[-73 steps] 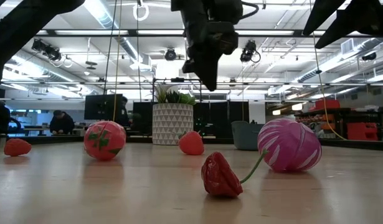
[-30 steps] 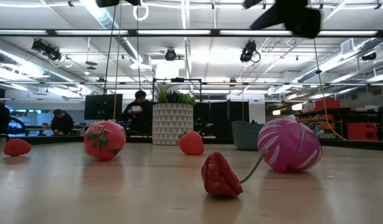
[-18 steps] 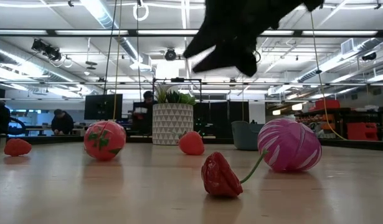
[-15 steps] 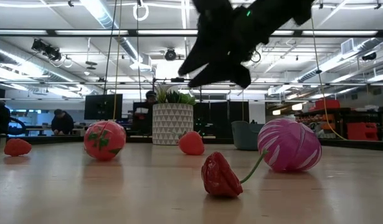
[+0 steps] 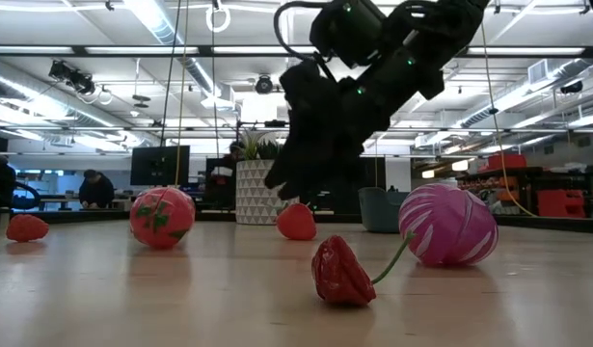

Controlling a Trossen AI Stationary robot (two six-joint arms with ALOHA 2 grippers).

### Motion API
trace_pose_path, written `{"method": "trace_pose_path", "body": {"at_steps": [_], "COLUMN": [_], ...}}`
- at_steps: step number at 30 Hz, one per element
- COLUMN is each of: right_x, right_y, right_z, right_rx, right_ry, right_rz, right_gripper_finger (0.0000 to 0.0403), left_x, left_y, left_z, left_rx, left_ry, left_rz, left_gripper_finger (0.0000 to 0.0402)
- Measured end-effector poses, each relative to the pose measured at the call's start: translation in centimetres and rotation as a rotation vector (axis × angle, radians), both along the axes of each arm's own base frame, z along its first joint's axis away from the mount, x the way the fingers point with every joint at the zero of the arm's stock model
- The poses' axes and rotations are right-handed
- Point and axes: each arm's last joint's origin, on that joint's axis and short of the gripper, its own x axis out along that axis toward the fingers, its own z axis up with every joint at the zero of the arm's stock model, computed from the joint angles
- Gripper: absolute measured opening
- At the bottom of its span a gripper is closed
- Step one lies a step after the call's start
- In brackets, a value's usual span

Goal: Pick and placing Produce into tupperware
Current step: Put the red strawberry into the blue bin

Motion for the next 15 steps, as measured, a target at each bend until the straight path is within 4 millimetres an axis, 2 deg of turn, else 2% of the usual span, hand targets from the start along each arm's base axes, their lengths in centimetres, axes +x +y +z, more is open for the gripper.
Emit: {"method": "trace_pose_path", "body": {"at_steps": [8, 15], "right_x": [0.2, 0.5], "right_y": [-1.4, -2.0], "right_z": [-1.0, -2.9], "right_rx": [-0.059, 0.026], "right_ry": [0.026, 0.054], "right_rz": [-0.028, -0.027], "right_gripper_finger": [0.0186, 0.0186], "left_x": [0.0, 0.0], "left_y": [0.0, 0.0], "left_z": [0.0, 0.0], "left_rx": [0.039, 0.047], "left_ry": [0.011, 0.011], "left_rz": [-0.027, -0.015], "left_gripper_finger": [0.0017, 0.0018]}}
